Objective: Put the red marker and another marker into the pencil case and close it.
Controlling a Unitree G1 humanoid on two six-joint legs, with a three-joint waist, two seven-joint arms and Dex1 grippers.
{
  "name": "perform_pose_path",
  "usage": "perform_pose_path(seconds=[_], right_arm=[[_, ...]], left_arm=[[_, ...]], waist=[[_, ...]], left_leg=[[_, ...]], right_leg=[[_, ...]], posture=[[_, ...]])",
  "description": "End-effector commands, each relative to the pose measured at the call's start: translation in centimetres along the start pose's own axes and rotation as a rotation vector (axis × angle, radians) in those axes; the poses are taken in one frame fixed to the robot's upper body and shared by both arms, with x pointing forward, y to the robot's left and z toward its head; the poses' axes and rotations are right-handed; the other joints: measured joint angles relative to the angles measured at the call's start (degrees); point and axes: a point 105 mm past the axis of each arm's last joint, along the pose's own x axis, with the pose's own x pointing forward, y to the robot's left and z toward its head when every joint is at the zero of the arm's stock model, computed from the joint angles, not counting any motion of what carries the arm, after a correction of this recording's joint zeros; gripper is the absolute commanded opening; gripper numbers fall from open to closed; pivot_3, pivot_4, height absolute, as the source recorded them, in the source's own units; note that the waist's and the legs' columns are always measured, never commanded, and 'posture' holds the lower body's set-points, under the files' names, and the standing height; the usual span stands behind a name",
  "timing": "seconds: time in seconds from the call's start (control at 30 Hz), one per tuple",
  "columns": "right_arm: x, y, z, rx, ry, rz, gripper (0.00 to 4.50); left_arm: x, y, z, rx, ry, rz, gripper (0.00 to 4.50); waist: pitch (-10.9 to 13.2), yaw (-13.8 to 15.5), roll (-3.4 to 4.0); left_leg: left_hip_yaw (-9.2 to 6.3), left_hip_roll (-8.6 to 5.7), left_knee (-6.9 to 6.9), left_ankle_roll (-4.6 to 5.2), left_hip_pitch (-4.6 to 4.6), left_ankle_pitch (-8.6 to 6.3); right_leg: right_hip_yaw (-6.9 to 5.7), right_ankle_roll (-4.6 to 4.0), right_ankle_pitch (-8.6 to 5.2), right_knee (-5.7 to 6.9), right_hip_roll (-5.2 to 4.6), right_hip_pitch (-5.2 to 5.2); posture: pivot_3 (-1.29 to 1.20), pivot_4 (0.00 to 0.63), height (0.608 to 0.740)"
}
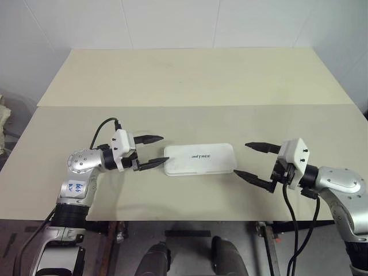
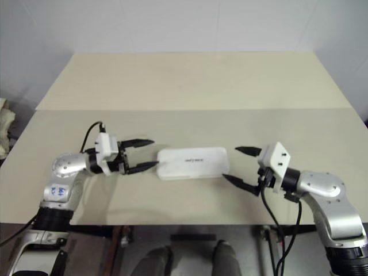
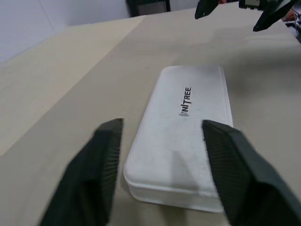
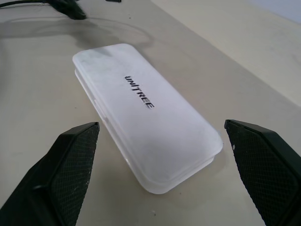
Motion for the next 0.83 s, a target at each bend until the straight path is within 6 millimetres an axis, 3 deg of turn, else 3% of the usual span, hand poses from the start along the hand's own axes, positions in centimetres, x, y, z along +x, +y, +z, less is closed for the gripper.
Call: perform_pose_path(seconds=[0.03, 0.23, 0.43, 0.83], right_arm=[[-0.6, -1.1, 1.1, -0.047, -0.046, -0.045, 4.5], [-1.2, -2.2, 0.5, -0.05, -0.055, -0.066, 4.5], [-2.3, -1.6, 0.5, -0.032, -0.044, -0.046, 4.5], [-4.5, -2.6, -0.2, -0.054, 0.022, -0.099, 4.5]], left_arm=[[-0.4, 0.0, 1.3, 0.014, -0.033, -0.006, 4.42], [-0.7, -0.3, 2.1, -0.017, -0.038, -0.008, 4.47], [-1.3, -1.2, 2.6, -0.048, -0.045, -0.021, 4.47], [-2.1, -1.8, 2.3, -0.048, 0.003, 0.008, 4.47]], waist=[[0.0, 0.01, 0.0], [0.0, -0.03, 0.0], [0.0, -0.06, 0.0], [0.0, -0.02, 0.0]], left_leg=[[0.0, 0.0, 0.0, 0.0, 0.0, 0.0], [0.0, 0.0, -0.02, 0.0, -0.01, 0.0], [0.01, 0.0, -0.08, 0.0, -0.01, 0.0], [0.01, 0.0, -0.06, 0.0, 0.02, 0.0]], right_leg=[[0.0, 0.0, 0.0, -0.01, 0.0, 0.0], [0.0, 0.0, 0.0, -0.03, 0.0, 0.0], [0.0, -0.01, -0.01, -0.05, 0.0, -0.02], [0.01, -0.03, -0.01, -0.02, 0.0, -0.01]], posture=[[0.0, 0.15, 0.74], [0.0, 0.15, 0.74], [0.0, 0.15, 0.74], [0.0, 0.15, 0.74]])
